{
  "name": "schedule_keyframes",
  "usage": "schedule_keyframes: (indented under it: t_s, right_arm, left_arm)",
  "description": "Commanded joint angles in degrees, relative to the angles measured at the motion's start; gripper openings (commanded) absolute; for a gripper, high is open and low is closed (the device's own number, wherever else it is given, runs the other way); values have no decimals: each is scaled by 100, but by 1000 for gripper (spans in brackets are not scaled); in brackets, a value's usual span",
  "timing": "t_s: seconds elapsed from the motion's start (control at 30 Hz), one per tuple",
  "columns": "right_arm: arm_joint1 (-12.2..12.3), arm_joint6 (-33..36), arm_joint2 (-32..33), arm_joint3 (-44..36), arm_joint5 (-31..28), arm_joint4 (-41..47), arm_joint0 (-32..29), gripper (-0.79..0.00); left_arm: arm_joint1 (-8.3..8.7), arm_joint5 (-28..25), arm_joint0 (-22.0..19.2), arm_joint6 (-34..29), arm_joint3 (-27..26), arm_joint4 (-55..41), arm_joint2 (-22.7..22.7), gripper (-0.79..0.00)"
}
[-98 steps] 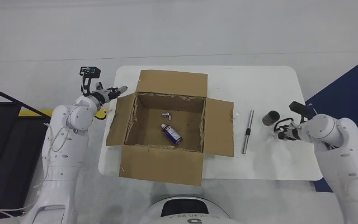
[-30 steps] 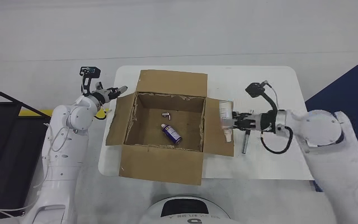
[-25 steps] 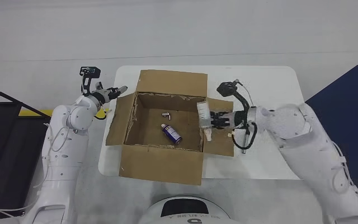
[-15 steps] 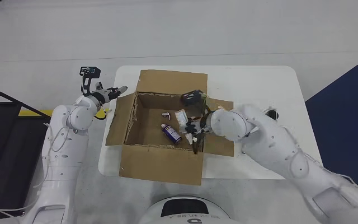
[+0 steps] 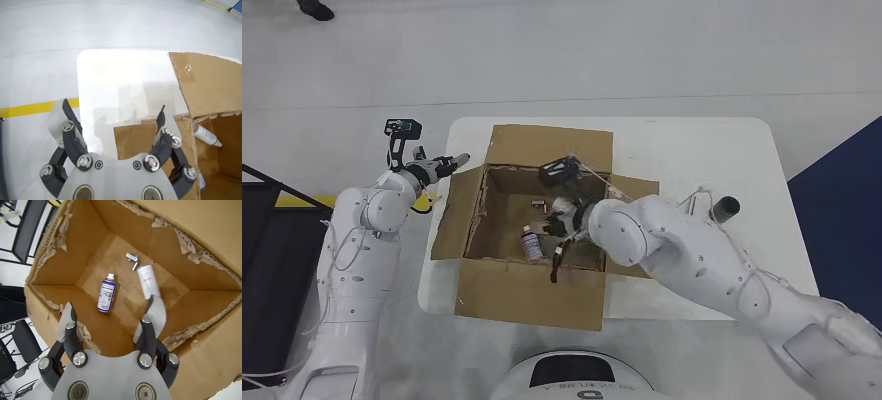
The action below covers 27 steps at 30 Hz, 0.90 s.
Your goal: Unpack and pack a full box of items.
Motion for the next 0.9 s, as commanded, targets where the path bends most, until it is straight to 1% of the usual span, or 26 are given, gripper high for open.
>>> schedule_keyframes:
  t_s: [0.0, 0.03, 0.13, 0.23, 0.33, 0.4, 0.8, 0.87]
  right_arm:
    - [145, -82, 491, -404, 32, -69, -300, 0]
    - [234, -87, 794, -635, 12, -59, -515, 0]
    - [526, -68, 1979, -1204, -101, -123, -1290, 0]
    - [774, 77, 3430, -1530, -321, -36, -2178, 0]
    - [914, 132, 4764, -1663, -506, 106, -3027, 0]
    - [938, -7, 5404, -1830, -689, 407, -3522, 0]
    - [938, -7, 5404, -1830, -689, 407, -3522, 0]
    - [935, -62, 5429, -1593, -701, 432, -3591, 0]
  left_arm:
    - [0, 0, 0, 0, 0, 0, 0, 0]
    - [0, 0, 0, 0, 0, 0, 0, 0]
    - [0, 0, 0, 0, 0, 0, 0, 0]
    - [0, 0, 0, 0, 0, 0, 0, 0]
    - [0, 0, 0, 0, 0, 0, 0, 0]
    - [0, 0, 0, 0, 0, 0, 0, 0]
    - [0, 0, 0, 0, 0, 0, 0, 0]
    - [0, 0, 0, 0, 0, 0, 0, 0]
